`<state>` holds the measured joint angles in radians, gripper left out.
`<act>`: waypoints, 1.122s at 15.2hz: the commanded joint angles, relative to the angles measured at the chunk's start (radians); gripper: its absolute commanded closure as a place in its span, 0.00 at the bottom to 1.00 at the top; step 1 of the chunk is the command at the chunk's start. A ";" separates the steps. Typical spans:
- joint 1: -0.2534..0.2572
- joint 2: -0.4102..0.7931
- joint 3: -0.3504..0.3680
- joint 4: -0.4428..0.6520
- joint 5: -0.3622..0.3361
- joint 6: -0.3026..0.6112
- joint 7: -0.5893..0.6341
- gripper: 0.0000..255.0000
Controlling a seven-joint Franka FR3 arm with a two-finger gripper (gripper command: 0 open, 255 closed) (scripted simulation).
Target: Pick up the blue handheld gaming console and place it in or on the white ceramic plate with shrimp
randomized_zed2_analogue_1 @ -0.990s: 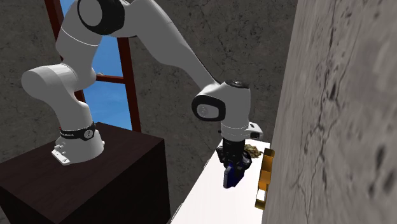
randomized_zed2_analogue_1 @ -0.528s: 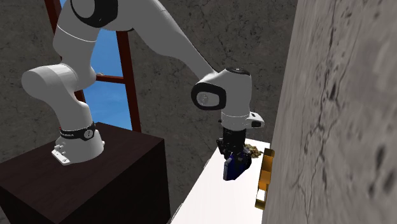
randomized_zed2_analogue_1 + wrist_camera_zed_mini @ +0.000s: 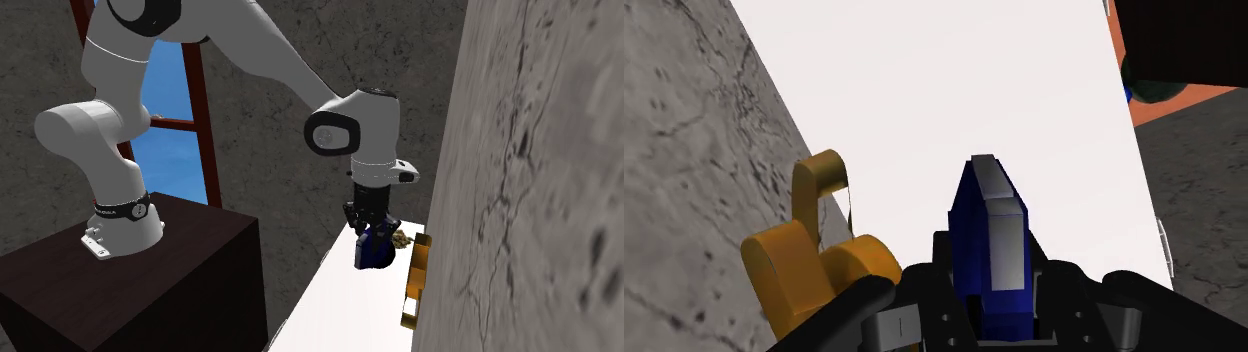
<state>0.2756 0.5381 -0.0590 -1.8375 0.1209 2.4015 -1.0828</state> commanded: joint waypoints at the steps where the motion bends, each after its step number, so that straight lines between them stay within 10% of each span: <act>1: 0.030 0.010 0.005 0.030 -0.007 -0.017 0.041 1.00; 17: 0.269 0.256 0.038 0.495 -0.055 -0.222 0.357 1.00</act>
<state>0.5271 0.7735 -0.0228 -1.3777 0.0694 2.1932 -0.7486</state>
